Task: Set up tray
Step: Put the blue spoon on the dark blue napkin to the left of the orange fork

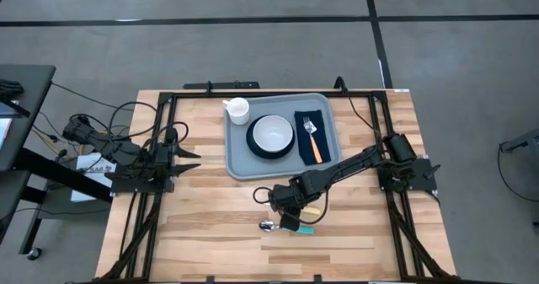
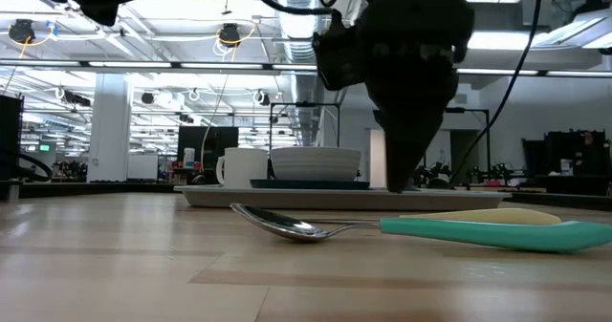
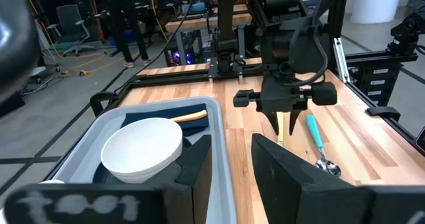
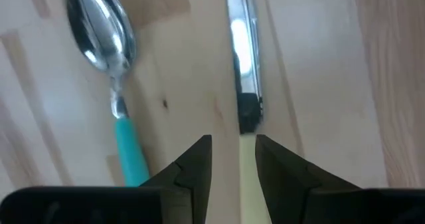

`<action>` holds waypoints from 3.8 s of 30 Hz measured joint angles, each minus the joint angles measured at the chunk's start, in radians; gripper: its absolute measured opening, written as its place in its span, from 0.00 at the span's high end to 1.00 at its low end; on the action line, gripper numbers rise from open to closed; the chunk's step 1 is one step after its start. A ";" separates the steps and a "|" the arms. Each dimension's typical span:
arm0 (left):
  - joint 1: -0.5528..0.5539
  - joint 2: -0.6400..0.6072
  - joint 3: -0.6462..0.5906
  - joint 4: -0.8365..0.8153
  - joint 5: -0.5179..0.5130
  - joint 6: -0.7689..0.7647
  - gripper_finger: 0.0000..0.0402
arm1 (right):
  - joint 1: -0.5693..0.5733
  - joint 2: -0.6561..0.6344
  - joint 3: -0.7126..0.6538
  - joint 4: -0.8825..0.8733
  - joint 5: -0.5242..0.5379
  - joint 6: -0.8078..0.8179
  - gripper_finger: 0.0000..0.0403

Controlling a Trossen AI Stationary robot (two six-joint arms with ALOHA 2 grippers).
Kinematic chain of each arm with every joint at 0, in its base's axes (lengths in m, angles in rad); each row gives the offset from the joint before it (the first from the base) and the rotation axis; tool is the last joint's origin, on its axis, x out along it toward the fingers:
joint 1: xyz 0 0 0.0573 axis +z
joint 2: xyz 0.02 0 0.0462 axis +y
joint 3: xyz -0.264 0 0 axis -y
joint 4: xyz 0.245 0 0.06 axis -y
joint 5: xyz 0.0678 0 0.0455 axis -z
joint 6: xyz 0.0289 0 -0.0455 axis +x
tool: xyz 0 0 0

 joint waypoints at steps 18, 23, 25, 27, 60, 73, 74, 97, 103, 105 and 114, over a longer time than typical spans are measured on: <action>0.000 0.000 0.000 0.000 0.000 0.000 0.76 | 0.061 0.006 0.000 0.140 -0.081 0.155 0.73; 0.000 0.000 0.000 0.000 0.000 0.000 0.76 | 0.071 0.014 0.000 0.186 -0.078 0.165 0.73; 0.000 0.000 0.000 0.000 0.000 -0.010 0.76 | 0.071 0.014 0.000 0.204 -0.078 0.165 0.73; 0.000 0.000 0.000 0.001 0.000 -0.017 0.76 | 0.071 0.014 0.000 0.223 -0.078 0.165 0.73; 0.000 0.000 0.000 -0.017 0.000 -0.019 0.76 | 0.095 0.112 -0.003 0.373 0.004 0.029 0.73; 0.000 0.000 0.000 -0.016 0.000 -0.019 0.76 | 0.093 0.108 -0.003 0.317 -0.026 0.029 0.73; 0.000 0.000 0.000 -0.016 0.000 -0.019 0.76 | 0.093 0.108 -0.002 0.308 -0.031 0.029 0.73; 0.000 0.000 0.000 -0.016 0.000 -0.019 0.76 | 0.066 0.106 -0.002 0.226 -0.048 0.074 0.84; 0.000 0.000 0.000 -0.016 0.000 -0.019 0.76 | 0.062 0.106 -0.002 0.225 -0.048 0.076 0.95; 0.000 0.000 0.000 -0.016 0.000 -0.019 0.76 | 0.062 0.106 -0.002 0.225 -0.048 0.076 0.95; 0.000 0.000 0.000 -0.016 0.000 -0.019 0.76 | 0.062 0.107 -0.003 0.226 -0.047 0.094 0.92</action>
